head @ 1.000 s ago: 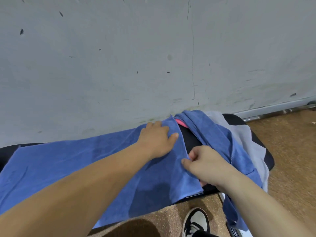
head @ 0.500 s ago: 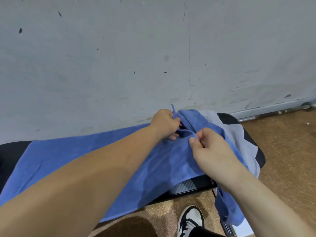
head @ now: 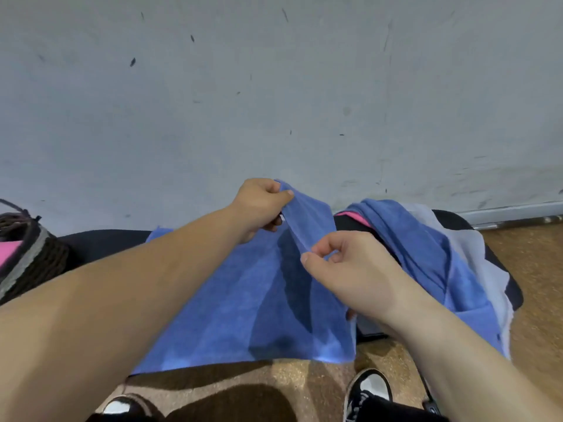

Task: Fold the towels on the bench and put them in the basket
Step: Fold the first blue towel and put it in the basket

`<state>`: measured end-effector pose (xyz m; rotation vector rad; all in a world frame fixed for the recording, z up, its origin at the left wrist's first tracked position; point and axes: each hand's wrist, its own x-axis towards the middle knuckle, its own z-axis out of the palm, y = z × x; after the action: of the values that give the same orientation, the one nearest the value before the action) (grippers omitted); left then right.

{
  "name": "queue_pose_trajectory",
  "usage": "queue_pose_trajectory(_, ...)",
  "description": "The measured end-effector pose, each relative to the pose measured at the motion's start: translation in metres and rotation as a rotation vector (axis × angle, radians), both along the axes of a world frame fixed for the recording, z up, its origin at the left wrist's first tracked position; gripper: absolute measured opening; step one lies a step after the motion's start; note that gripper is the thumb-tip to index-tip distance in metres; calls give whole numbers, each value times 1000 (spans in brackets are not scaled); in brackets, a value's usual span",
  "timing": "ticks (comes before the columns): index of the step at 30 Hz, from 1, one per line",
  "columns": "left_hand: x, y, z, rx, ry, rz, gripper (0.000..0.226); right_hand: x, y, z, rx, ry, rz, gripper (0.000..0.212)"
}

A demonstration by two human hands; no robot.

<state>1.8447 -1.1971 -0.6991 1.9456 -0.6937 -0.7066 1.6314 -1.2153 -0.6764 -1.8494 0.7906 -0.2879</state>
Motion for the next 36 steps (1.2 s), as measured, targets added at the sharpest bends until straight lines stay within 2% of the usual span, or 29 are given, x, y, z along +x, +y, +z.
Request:
queue_pose_trajectory(3, 37, 46, 3, 30, -91, 65, 17, 36, 29, 0, 31, -16, 108, 17)
queue_pose_trajectory(8, 93, 123, 2, 89, -181, 190, 26, 103, 75, -8, 50, 30, 232, 17)
queue_pose_trajectory(15, 155, 198, -24, 162, -202, 284, 18, 183, 146, -35, 57, 80, 409, 26)
queue_pose_trajectory(18, 172, 210, -46, 180, -220, 302, 17, 205, 162, -48, 57, 135, 411, 24)
queue_pose_trajectory(24, 188, 219, -88, 340, -249, 248, 19, 223, 172, -58, 100, 233, 407, 29)
queue_pose_trajectory(28, 191, 219, -97, 250, -236, 279, 12, 228, 174, -58, 139, 281, 410, 26)
queue_pose_trajectory(32, 197, 208, -86, 137, -246, 277, 11, 231, 176, -53, 185, 230, 349, 21)
queue_pose_trajectory(36, 204, 206, -81, 149, -249, 284, 10, 235, 179, -55, 232, 170, 288, 18)
